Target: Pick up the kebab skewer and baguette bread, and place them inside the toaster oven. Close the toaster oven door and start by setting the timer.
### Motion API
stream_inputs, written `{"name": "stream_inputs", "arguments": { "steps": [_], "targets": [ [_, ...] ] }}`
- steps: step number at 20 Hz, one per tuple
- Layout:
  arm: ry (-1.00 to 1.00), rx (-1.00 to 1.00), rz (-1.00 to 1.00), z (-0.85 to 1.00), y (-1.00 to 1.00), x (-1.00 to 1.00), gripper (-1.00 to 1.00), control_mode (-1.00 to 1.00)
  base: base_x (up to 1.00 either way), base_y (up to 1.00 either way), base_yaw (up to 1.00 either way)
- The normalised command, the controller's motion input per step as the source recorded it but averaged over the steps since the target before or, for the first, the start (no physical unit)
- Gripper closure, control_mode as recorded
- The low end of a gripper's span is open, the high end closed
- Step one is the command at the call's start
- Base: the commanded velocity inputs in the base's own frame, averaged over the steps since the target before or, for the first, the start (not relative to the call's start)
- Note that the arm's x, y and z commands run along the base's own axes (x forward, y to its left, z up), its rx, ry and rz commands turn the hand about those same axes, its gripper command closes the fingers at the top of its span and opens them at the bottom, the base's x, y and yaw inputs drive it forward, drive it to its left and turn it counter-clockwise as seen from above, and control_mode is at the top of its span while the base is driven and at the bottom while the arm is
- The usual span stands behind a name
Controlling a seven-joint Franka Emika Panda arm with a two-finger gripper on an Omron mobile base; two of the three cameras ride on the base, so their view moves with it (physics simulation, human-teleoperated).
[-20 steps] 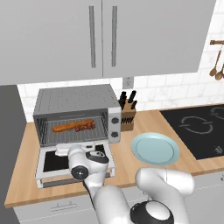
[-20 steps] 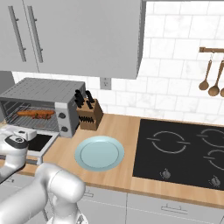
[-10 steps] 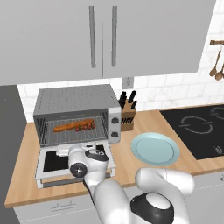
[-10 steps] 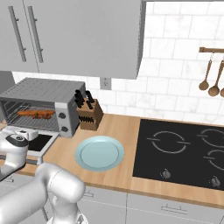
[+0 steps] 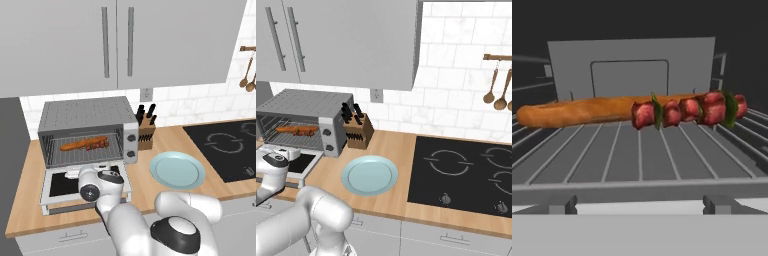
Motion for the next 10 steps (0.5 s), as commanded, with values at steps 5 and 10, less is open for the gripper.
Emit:
{"name": "stream_inputs", "arguments": {
  "steps": [5,10],
  "targets": [
    [0.00,0.00,0.00,0.08,0.00,-0.03,-1.00,-1.00,0.00,0.00,0.00],
    [0.06,-0.05,0.00,0.38,0.00,-0.26,-1.00,-1.00,0.00,0.00,0.00]
  ]
}}
